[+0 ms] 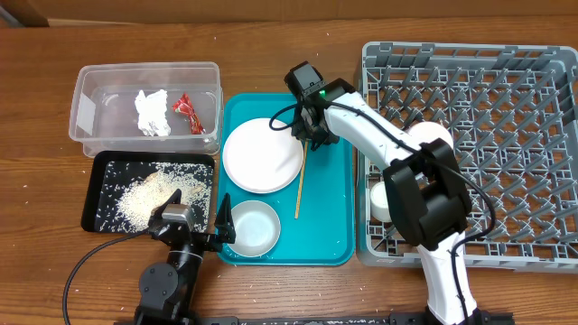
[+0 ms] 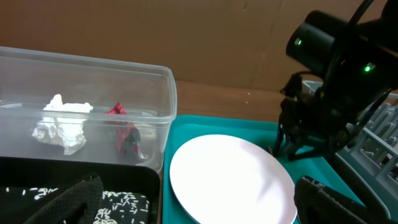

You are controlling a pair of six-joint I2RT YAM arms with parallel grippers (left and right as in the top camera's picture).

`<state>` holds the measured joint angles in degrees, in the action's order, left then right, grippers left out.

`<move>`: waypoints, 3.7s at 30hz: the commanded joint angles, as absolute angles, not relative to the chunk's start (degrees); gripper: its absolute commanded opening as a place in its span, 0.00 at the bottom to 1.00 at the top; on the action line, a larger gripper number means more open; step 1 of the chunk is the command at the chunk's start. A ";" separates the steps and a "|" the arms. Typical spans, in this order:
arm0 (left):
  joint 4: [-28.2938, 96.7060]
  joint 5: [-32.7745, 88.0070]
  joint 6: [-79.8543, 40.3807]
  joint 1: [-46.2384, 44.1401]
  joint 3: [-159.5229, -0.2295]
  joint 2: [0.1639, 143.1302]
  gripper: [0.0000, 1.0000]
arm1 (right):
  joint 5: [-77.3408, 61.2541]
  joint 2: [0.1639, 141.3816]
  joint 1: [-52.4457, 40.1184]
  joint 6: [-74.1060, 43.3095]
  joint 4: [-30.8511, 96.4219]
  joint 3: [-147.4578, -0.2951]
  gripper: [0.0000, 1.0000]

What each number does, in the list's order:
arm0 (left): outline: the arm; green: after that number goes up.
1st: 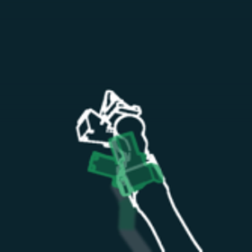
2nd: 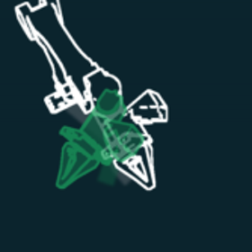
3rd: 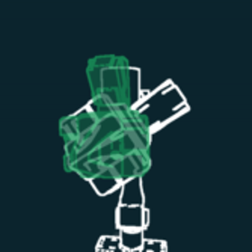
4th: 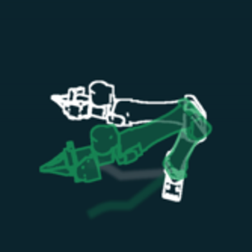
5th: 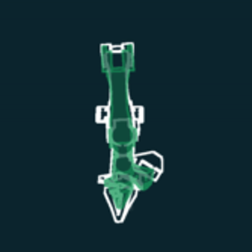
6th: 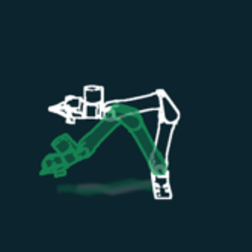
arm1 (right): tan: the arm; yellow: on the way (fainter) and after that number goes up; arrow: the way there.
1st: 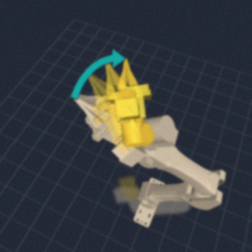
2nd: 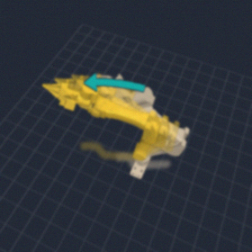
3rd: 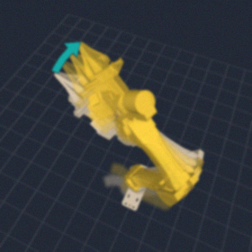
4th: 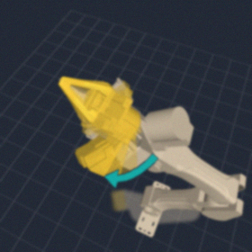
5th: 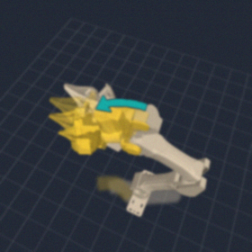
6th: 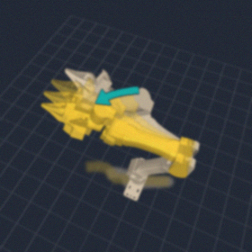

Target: Sort waste into correct bins and load items into the dishwasher

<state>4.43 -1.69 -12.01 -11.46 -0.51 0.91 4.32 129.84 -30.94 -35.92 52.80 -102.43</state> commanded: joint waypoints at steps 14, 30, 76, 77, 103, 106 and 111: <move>4.25 -1.23 -12.23 -10.90 -0.27 0.36 1.00 | 4.43 123.11 -26.94 -34.17 56.93 -105.62 0.04; 4.25 -1.23 -12.23 -10.90 -0.27 0.36 1.00 | 2.70 110.28 -11.29 -1.48 59.64 -106.13 0.04; 4.25 -1.23 -12.23 -10.90 -0.27 0.36 1.00 | -15.68 107.46 -39.88 -34.11 48.71 -80.73 0.35; 4.25 -1.23 -12.23 -10.90 -0.27 0.36 1.00 | -17.41 107.46 -40.14 -34.11 50.19 -80.73 0.37; 4.25 -1.23 -12.23 -10.90 -0.27 0.36 1.00 | -5.08 107.13 -50.39 -46.48 50.30 -75.99 0.04; 4.25 -1.23 -12.21 -10.90 -0.27 0.36 1.00 | -1.04 105.16 -50.00 -46.26 52.77 -77.67 0.04; 4.25 -1.23 -12.23 -10.90 -0.27 0.36 1.00 | 14.52 98.32 -47.94 -46.30 59.94 -82.04 0.04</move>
<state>4.40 -1.69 -12.01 -11.46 -0.51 0.91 2.57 105.32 -49.58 -45.87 58.78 -77.76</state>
